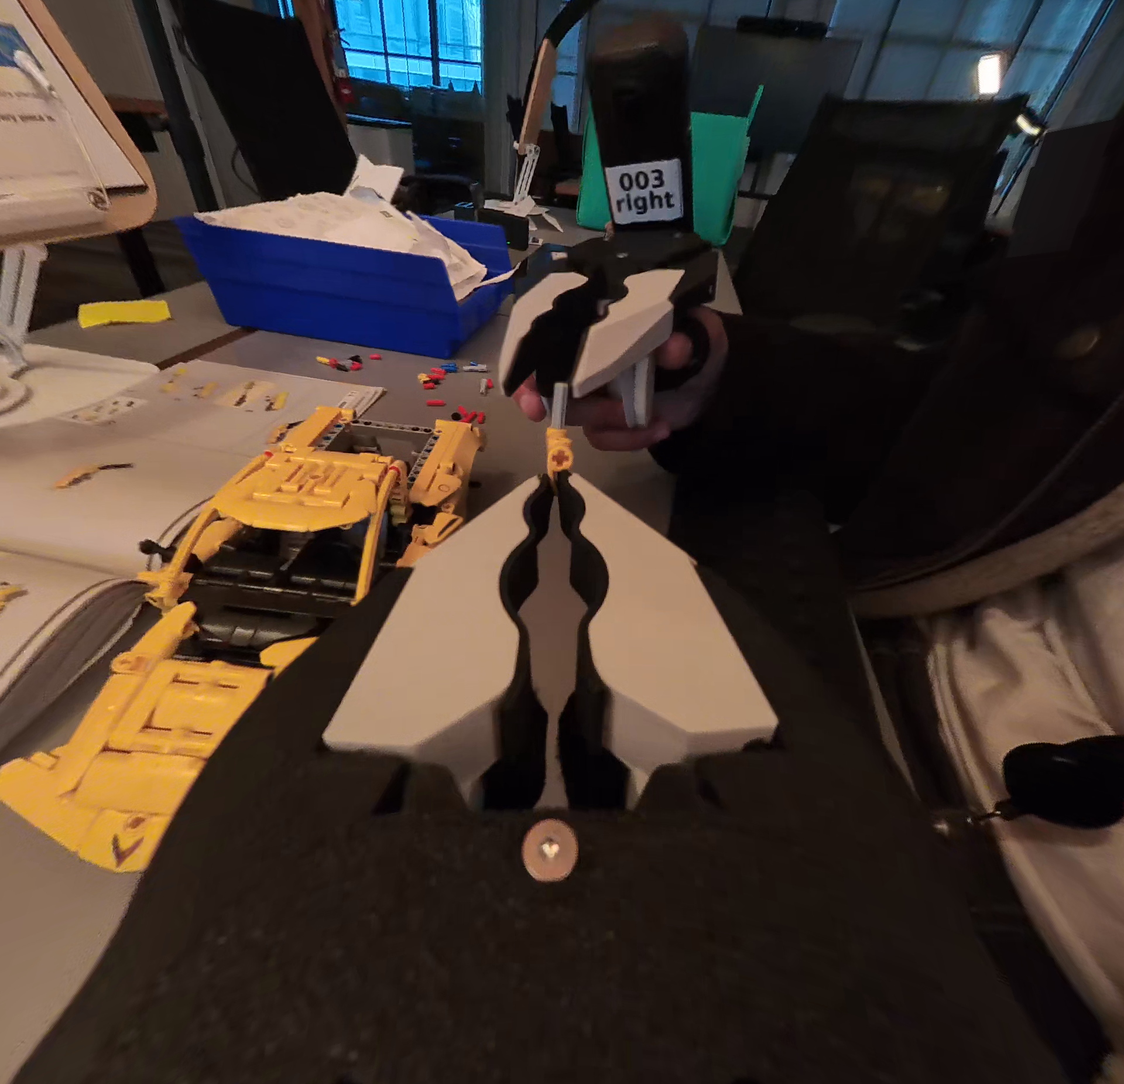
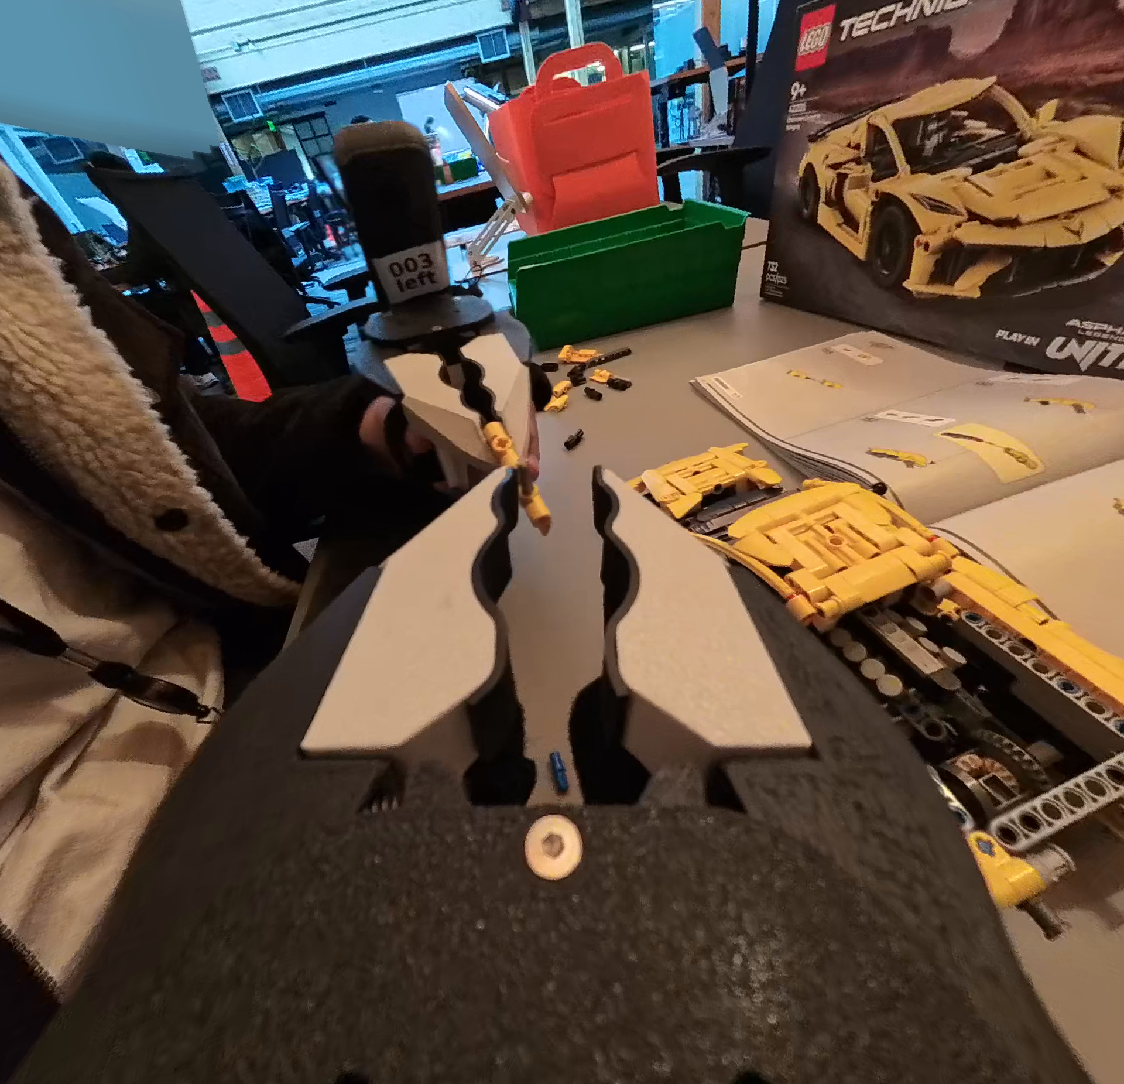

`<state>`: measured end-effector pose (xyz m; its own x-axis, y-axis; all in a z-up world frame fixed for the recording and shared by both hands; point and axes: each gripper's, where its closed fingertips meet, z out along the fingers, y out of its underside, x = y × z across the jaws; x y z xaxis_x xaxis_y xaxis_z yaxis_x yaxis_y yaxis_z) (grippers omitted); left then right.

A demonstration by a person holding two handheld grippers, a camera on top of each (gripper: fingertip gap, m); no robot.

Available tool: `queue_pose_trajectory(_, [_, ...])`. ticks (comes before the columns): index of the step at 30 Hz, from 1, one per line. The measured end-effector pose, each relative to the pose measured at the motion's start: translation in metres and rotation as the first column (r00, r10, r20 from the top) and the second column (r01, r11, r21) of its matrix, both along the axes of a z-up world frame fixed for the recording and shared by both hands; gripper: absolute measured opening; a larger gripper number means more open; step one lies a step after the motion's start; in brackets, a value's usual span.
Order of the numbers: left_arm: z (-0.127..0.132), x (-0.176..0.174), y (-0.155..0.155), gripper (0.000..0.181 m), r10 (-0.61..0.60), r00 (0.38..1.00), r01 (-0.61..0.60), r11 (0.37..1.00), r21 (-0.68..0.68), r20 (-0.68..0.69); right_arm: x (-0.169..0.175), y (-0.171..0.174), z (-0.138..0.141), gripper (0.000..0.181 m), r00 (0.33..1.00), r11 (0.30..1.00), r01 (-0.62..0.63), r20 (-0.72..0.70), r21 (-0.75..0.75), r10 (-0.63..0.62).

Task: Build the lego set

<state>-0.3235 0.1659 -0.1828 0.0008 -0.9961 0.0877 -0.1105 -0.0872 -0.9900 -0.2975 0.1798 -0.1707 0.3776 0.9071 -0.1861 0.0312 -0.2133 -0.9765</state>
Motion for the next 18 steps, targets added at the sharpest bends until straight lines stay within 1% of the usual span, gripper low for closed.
queue_pose_trajectory(2, [-0.001, -0.001, 0.004, 0.002, 0.012, 1.0, -0.012, 1.0, -0.023, -0.006, -0.004, -0.004, -0.001, 0.026, 1.0, 1.0, -0.022, 0.006, 0.003, 0.022])
queue_pose_trajectory(7, [0.0, -0.002, 0.005, 0.002, 0.026, 1.0, -0.026, 0.999, -0.027, -0.01, -0.009, -0.003, -0.013, 0.027, 0.997, 1.0, -0.025, 0.067, -0.003, 0.025])
queue_pose_trajectory(11, [-0.002, -0.002, 0.002, 0.002, 0.009, 1.0, -0.01, 0.999, -0.041, -0.02, -0.009, -0.003, -0.013, 0.027, 0.997, 0.999, -0.027, 0.071, 0.024, 0.025])
queue_pose_trajectory(16, [0.002, -0.001, -0.004, 0.002, -0.02, 1.0, 0.02, 0.999, -0.03, 0.0, -0.013, -0.007, -0.014, 0.021, 0.996, 0.998, -0.046, 0.082, 0.042, 0.042])
queue_pose_trajectory(18, [0.003, -0.001, -0.005, 0.002, -0.025, 1.0, 0.025, 0.999, -0.029, 0.008, -0.014, -0.01, -0.011, 0.011, 0.995, 0.996, -0.061, 0.081, 0.061, 0.056])
